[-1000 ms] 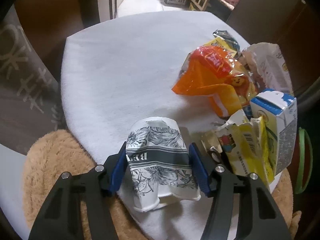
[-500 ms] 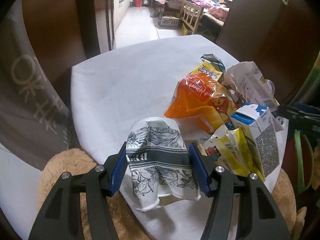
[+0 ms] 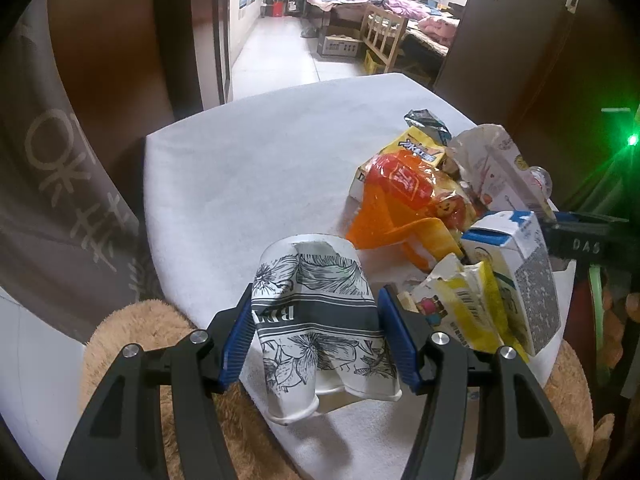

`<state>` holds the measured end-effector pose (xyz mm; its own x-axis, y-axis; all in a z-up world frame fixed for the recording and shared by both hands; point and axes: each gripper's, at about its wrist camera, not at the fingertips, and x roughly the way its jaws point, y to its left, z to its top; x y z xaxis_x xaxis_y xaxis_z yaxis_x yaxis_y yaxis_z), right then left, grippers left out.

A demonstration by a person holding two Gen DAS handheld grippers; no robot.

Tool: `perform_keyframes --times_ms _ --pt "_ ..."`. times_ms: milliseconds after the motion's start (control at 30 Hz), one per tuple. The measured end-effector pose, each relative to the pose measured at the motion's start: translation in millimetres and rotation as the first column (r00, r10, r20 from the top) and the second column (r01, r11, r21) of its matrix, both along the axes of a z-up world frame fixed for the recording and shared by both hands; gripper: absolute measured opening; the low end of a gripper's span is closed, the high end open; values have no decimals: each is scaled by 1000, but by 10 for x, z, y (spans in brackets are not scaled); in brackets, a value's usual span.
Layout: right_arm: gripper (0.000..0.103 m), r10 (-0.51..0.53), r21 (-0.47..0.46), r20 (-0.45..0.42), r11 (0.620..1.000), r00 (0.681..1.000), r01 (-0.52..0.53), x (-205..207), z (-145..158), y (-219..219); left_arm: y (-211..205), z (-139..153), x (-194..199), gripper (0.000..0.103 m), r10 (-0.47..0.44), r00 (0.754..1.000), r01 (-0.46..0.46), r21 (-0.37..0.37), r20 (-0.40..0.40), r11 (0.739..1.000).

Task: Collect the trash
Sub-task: 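Grasp the pink Pocky box with the right tool while the left holds the cup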

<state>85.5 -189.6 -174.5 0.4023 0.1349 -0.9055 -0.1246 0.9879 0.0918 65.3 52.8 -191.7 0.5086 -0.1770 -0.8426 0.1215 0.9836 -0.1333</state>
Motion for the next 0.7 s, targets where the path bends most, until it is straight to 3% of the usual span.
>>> perform_keyframes --times_ms 100,367,500,633,700 --pt "87 1 24 10 1000 1000 -1 48 41 -30 -5 -4 7 57 -1 1000 1 1 -2 1000" --pt "91 33 -108 47 994 998 -28 166 40 184 -8 -35 44 57 2 1000 -2 0 -11 1000" --pt "89 42 -45 4 998 999 -42 207 -54 200 -14 -54 55 57 -1 1000 1 -1 -17 1000" --pt "66 6 62 -21 998 1000 -5 208 -78 127 -10 -69 66 57 1 1000 -2 -2 -22 1000" --pt "33 -9 85 -12 996 1000 10 185 -35 84 -8 -76 69 57 4 1000 -5 -3 -24 1000"
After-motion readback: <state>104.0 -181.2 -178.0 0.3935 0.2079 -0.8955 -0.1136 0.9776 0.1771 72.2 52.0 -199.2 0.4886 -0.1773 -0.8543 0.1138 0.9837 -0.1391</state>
